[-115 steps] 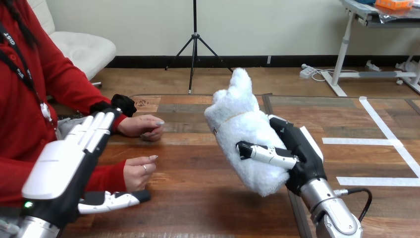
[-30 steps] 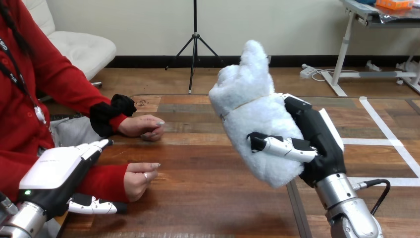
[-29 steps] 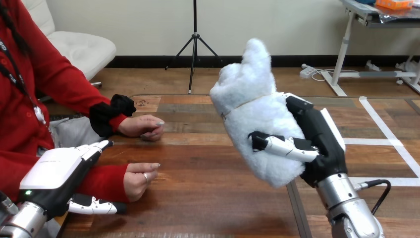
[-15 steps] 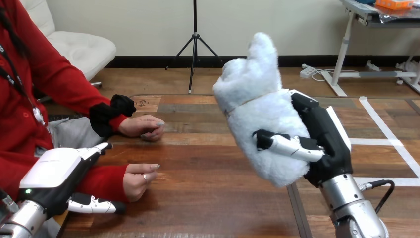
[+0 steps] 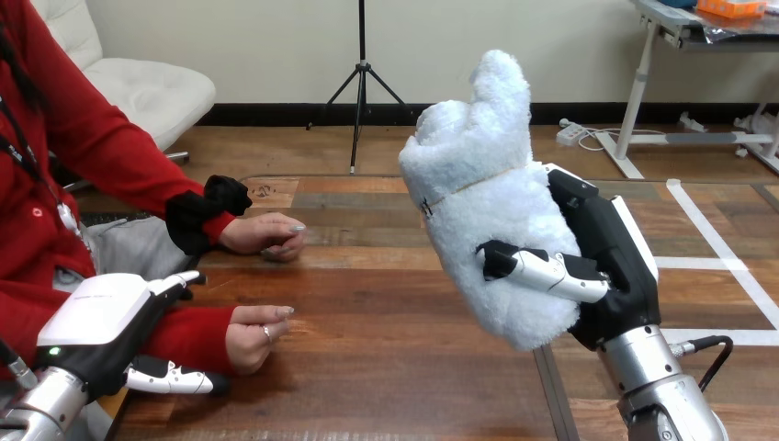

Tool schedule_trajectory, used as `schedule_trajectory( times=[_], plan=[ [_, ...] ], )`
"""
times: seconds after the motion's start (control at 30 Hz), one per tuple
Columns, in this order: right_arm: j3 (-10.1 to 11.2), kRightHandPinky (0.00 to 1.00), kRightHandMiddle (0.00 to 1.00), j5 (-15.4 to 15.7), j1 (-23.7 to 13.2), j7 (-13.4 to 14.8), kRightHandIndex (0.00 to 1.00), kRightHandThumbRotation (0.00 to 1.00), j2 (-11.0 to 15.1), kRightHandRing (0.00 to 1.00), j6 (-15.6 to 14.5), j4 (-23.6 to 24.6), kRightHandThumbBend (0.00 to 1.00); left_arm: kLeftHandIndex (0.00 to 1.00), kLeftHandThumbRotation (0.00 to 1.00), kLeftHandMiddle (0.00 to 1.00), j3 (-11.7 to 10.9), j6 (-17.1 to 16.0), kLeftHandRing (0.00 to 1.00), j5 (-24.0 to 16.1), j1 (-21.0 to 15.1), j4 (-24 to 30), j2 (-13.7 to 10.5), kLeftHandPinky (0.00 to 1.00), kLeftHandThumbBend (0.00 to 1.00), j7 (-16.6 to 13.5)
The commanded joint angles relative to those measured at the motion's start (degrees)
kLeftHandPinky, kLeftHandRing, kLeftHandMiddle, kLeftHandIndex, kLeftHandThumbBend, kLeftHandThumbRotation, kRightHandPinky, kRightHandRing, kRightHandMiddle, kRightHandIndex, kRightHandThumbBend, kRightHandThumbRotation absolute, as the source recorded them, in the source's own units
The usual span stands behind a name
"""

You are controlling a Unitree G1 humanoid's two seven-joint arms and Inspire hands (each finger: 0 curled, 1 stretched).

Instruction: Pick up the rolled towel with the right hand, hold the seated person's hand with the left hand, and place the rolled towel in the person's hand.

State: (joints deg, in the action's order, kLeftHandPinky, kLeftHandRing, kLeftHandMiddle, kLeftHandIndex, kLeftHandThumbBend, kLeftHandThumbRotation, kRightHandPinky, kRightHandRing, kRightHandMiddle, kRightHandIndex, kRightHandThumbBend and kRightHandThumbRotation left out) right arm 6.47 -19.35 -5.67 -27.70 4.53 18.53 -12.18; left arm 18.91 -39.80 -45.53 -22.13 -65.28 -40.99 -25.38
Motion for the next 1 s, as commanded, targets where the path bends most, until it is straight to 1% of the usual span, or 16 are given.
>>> schedule_trajectory(
  times=[0.0,0.17,0.43,0.57,0.8,0.97],
  plan=[
    [0.0,0.00,0.02,-1.7,-1.8,-0.6,0.00,0.00,0.1,0.00,0.3,4.6,0.31,0.82,0.57,0.77,1.4,0.2,0.75,0.0,-4.6,-1.2,0.8,0.73,1.00,-1.5],
    [0.0,0.00,0.02,-2.4,-1.6,-1.2,0.00,0.00,0.1,0.00,-0.1,5.1,0.31,0.78,0.56,0.74,2.4,0.4,0.72,-0.1,-5.1,-2.0,1.0,0.70,1.00,-2.4],
    [0.1,0.00,0.02,-2.9,-1.0,-0.8,0.00,0.00,-0.2,0.00,-0.8,6.6,0.32,0.75,0.52,0.71,3.8,0.4,0.68,-0.1,-5.9,-3.1,1.3,0.66,1.00,-2.6],
    [0.1,0.00,0.02,-3.0,-0.8,-0.6,0.00,0.00,-0.4,0.00,-1.1,7.3,0.33,0.75,0.51,0.70,4.0,0.3,0.67,0.1,-6.2,-3.4,1.3,0.65,1.00,-2.5],
    [0.1,0.00,0.02,-3.3,-0.5,-1.2,0.01,0.00,-0.5,0.00,-0.5,7.7,0.34,0.75,0.49,0.70,4.5,0.5,0.67,0.1,-6.5,-3.6,1.3,0.65,1.00,-1.8],
    [0.0,0.00,0.02,-3.6,-0.2,-1.2,0.01,0.00,-0.6,0.00,-0.9,8.2,0.35,0.74,0.48,0.70,4.9,0.5,0.67,0.2,-6.7,-3.6,1.3,0.65,1.00,-1.8]
  ],
)
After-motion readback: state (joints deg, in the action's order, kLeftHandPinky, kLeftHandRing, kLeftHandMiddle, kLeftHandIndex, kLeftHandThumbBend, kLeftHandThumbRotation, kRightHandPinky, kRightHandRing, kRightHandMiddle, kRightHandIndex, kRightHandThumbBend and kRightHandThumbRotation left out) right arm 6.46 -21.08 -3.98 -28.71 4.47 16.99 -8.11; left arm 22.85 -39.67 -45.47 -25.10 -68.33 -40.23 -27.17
